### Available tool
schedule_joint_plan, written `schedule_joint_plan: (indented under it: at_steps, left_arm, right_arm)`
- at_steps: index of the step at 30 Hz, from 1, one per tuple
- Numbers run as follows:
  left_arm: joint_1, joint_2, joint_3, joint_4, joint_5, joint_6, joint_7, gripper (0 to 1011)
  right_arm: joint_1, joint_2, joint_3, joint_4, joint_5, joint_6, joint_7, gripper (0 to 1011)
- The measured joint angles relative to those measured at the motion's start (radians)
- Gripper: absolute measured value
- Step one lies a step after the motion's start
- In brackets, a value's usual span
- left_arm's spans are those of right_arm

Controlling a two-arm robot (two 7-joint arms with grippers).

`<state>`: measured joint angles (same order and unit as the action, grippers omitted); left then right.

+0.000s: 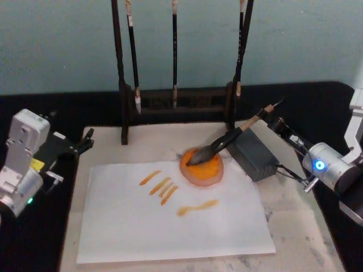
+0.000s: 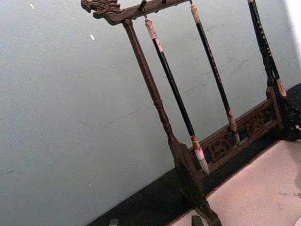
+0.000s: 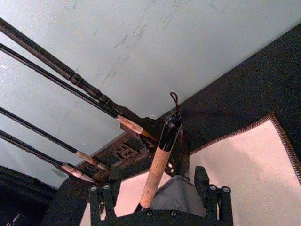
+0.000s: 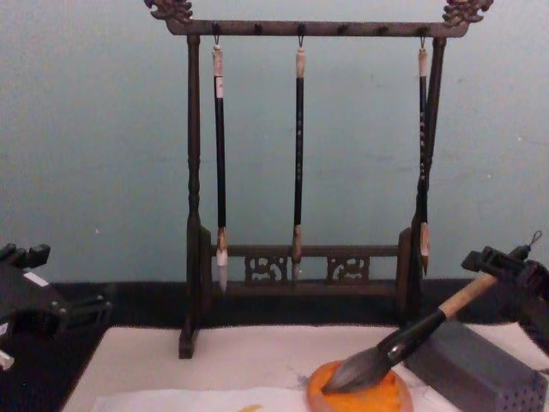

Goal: Pick up the brush from the inkstone, write on the paper, then place the brush back to its original position.

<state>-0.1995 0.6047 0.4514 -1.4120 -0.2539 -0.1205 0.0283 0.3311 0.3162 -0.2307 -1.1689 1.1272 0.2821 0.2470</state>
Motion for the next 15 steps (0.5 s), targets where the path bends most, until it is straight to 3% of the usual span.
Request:
schedule_joint_plan:
  at_steps: [15]
  left_arm:
    - [0.000, 0.000, 0.000, 0.000, 0.000, 0.000, 0.000, 1001]
  right_arm:
    - [0.057, -0.006, -0.041, 0.083, 0.026, -0.033, 0.033, 1000]
